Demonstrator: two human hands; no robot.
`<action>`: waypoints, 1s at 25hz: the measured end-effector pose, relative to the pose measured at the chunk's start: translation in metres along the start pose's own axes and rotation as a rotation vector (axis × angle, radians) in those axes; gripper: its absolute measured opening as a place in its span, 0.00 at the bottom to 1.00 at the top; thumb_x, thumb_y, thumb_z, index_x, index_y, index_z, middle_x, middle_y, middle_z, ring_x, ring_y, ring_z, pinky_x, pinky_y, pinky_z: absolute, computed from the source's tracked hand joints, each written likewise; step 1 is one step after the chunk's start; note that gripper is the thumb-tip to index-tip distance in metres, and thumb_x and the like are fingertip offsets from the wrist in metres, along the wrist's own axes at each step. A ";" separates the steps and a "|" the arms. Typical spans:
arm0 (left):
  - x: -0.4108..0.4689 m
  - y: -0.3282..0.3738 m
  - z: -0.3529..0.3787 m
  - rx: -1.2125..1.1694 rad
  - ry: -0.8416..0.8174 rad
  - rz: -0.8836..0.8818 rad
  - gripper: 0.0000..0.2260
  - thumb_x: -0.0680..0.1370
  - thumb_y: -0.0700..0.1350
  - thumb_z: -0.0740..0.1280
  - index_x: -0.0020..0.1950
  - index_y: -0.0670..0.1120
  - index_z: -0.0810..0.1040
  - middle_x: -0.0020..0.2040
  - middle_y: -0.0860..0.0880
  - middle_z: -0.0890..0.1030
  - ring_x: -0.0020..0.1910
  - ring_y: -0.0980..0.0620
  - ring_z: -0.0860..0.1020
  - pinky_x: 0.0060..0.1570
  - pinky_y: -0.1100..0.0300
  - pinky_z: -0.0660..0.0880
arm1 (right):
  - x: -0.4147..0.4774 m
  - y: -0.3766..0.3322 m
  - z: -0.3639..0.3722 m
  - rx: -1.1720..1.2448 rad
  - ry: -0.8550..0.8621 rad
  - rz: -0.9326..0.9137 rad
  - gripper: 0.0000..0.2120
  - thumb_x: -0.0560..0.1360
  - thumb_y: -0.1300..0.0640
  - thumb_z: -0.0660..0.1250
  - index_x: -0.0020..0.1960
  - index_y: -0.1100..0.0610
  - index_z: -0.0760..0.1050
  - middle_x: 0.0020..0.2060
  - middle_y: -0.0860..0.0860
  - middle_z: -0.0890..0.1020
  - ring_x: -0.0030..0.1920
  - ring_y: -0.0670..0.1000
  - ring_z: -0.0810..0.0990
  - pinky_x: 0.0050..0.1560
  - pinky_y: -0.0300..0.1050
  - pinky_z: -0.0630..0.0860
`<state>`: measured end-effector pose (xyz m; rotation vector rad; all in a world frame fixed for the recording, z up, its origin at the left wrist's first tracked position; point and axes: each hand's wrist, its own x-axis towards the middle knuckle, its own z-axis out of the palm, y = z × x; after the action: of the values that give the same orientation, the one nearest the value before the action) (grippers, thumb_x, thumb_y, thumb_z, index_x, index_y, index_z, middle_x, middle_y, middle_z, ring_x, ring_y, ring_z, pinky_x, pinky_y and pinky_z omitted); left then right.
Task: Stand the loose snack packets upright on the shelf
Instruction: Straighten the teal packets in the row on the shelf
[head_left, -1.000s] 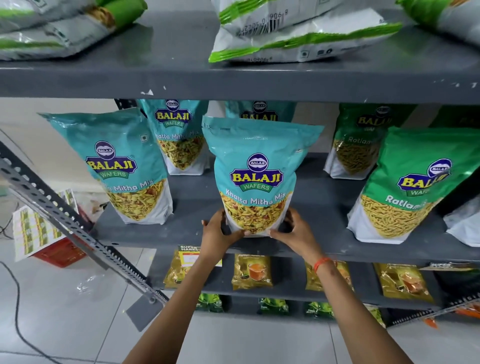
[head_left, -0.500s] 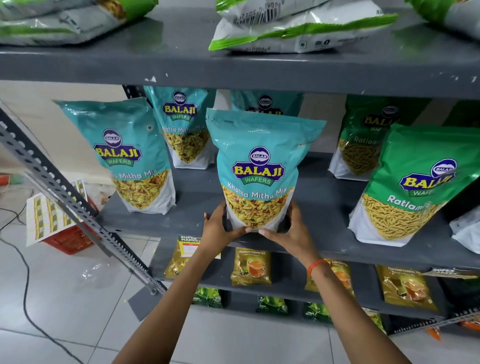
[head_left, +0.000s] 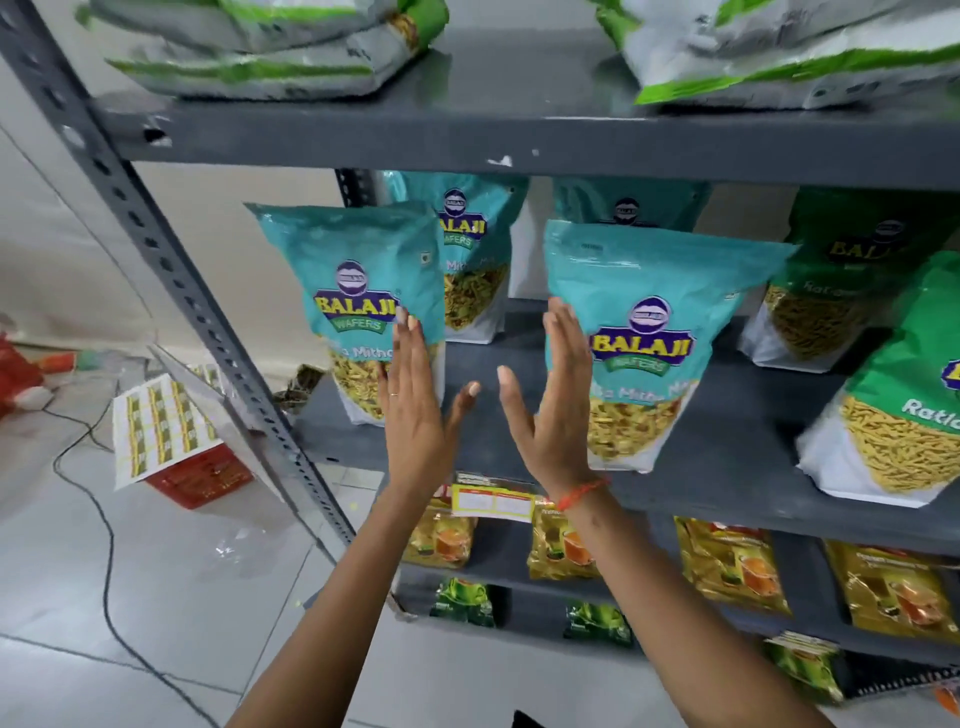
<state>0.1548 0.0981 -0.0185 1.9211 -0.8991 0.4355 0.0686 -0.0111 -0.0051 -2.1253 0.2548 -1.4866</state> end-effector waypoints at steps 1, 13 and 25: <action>0.005 -0.018 -0.011 0.012 0.021 -0.034 0.36 0.77 0.62 0.56 0.76 0.52 0.40 0.77 0.54 0.44 0.78 0.51 0.45 0.75 0.52 0.44 | -0.003 -0.004 0.019 0.008 -0.027 0.038 0.29 0.78 0.53 0.62 0.74 0.59 0.55 0.74 0.55 0.61 0.76 0.52 0.57 0.75 0.46 0.57; 0.018 -0.145 -0.049 -0.442 -0.318 -0.511 0.26 0.72 0.47 0.72 0.67 0.52 0.66 0.63 0.58 0.74 0.64 0.55 0.71 0.57 0.68 0.71 | -0.041 0.023 0.127 0.128 -0.511 0.763 0.25 0.67 0.51 0.75 0.61 0.52 0.71 0.52 0.46 0.78 0.56 0.48 0.77 0.41 0.23 0.68; -0.014 -0.099 -0.024 -0.368 -0.291 -0.578 0.29 0.69 0.49 0.75 0.66 0.46 0.66 0.63 0.46 0.77 0.60 0.48 0.76 0.57 0.51 0.75 | -0.063 0.038 0.069 0.063 -0.467 0.779 0.28 0.61 0.45 0.76 0.59 0.49 0.72 0.52 0.45 0.83 0.52 0.44 0.80 0.52 0.38 0.76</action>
<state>0.2200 0.1531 -0.0753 1.8132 -0.5122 -0.3379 0.1134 0.0064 -0.0938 -1.9117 0.7388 -0.5342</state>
